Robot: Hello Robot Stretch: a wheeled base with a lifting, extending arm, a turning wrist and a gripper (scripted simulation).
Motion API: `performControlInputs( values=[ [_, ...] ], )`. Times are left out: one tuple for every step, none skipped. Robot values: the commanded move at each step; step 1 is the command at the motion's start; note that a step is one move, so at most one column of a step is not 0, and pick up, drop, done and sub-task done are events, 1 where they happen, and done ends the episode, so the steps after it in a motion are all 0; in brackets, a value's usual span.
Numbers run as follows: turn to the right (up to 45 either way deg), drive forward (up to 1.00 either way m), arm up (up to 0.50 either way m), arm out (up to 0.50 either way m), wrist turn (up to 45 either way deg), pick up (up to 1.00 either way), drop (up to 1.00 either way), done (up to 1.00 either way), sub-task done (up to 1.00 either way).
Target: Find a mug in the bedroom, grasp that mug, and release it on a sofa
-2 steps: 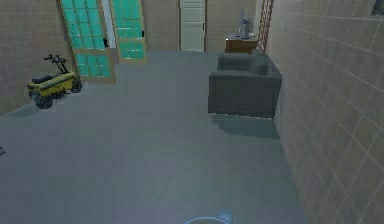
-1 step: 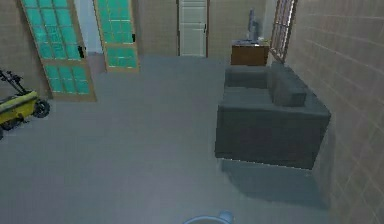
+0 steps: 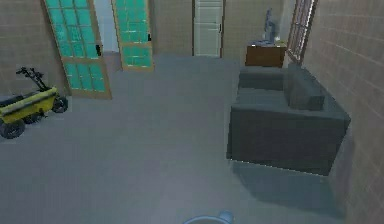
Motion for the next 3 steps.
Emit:
performControlInputs(
  values=[
    [0.0,1.00,0.00,0.00,0.0,0.00,0.00,0.00,0.00],
    [0.0,0.60,0.00,0.00,0.0,0.00,0.00,0.00,0.00],
    [12.0,0.00,0.00,0.00,0.0,0.00,0.00,0.00,0.00]
  ],
)
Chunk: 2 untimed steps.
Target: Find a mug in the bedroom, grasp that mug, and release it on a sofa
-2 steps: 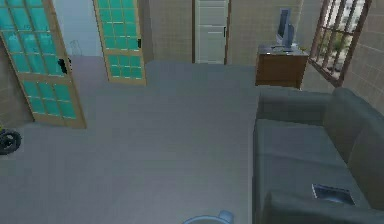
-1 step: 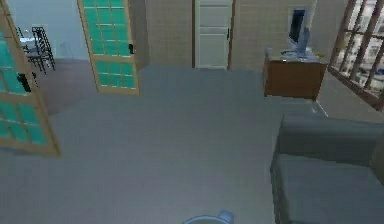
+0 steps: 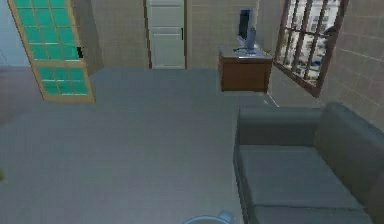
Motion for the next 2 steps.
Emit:
performControlInputs(
  values=[
    [0.0,0.90,0.00,0.00,0.0,0.00,0.00,0.00,0.00],
    [-45.0,0.00,0.00,0.00,0.0,0.00,0.00,0.00,0.00]
  ],
)
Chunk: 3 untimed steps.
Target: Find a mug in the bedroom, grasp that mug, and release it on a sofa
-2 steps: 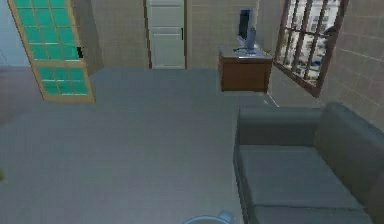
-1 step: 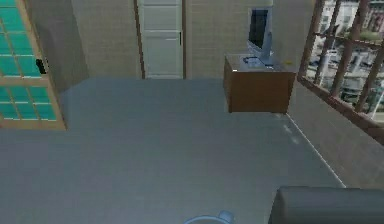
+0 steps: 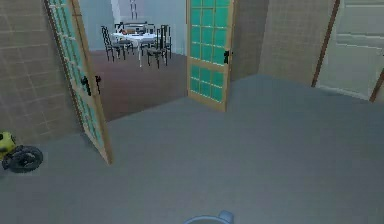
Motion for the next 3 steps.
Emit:
performControlInputs(
  values=[
    [-42.0,0.00,0.00,0.00,0.0,0.00,0.00,0.00,0.00],
    [45.0,0.00,0.00,0.00,0.0,0.00,0.00,0.00,0.00],
    [30.0,0.00,0.00,0.00,0.0,0.00,0.00,0.00,0.00]
  ],
)
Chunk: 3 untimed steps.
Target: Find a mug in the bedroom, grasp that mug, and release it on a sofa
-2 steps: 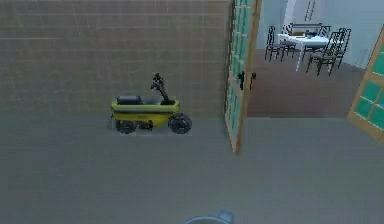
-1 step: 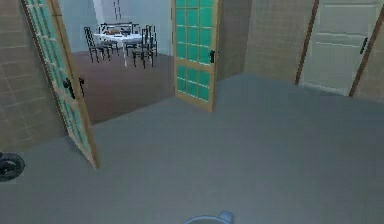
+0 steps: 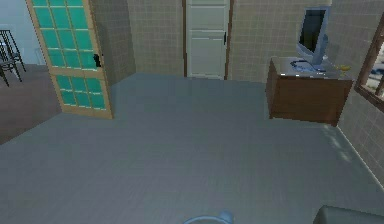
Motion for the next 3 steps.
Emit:
performControlInputs(
  values=[
    [0.0,0.00,0.00,0.24,0.0,0.00,0.00,0.00,0.00],
    [0.0,0.00,0.00,0.00,45.0,0.00,0.00,0.00,0.00],
    [0.0,0.00,0.00,0.00,45.0,0.00,0.00,0.00,0.00]
  ],
)
